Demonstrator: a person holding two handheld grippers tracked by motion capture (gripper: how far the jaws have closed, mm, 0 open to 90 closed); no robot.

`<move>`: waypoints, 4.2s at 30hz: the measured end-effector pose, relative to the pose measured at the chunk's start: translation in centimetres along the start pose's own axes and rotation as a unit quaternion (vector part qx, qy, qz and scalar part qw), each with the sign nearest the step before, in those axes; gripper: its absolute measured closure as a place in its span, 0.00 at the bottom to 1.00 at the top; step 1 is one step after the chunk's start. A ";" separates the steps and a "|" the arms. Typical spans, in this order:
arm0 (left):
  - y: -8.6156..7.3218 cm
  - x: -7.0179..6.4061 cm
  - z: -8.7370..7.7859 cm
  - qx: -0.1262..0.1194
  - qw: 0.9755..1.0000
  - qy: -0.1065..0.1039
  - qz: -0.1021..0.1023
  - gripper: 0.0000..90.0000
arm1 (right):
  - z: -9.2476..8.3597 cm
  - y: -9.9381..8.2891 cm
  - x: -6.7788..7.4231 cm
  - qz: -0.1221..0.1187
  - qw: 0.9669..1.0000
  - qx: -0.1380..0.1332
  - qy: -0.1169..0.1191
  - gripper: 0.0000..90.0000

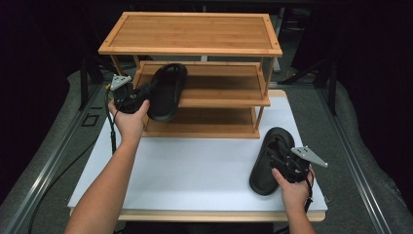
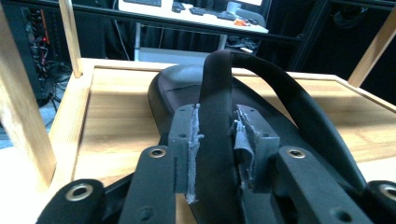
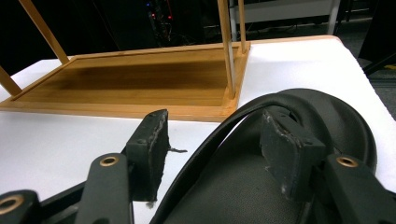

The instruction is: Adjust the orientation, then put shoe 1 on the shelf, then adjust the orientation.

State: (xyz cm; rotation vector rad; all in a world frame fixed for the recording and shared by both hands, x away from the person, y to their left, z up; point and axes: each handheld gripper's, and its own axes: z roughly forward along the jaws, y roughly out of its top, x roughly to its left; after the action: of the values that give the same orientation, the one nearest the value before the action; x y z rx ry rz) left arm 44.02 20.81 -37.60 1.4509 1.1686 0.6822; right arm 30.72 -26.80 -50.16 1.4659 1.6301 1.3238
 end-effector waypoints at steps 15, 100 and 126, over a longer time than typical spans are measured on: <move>-1.8 1.8 -7.0 -0.019 0.999 -0.043 -0.019 0.62 | -0.7 0.2 -0.1 -0.014 0.999 0.002 -0.040 0.46; -10.6 4.7 -9.0 0.031 0.999 -0.036 -0.017 0.62 | -3.3 -2.4 -5.7 -0.004 0.984 0.123 -0.132 0.91; -10.6 5.1 -9.2 0.029 0.999 -0.031 -0.019 0.62 | -5.6 -1.1 -5.0 0.019 0.987 0.020 -0.156 0.94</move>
State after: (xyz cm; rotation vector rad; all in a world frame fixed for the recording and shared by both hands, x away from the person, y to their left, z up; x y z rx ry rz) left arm 34.57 28.15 -46.48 1.4848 1.1739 0.5765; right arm 26.51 -33.11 -50.17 1.6427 1.4383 1.0244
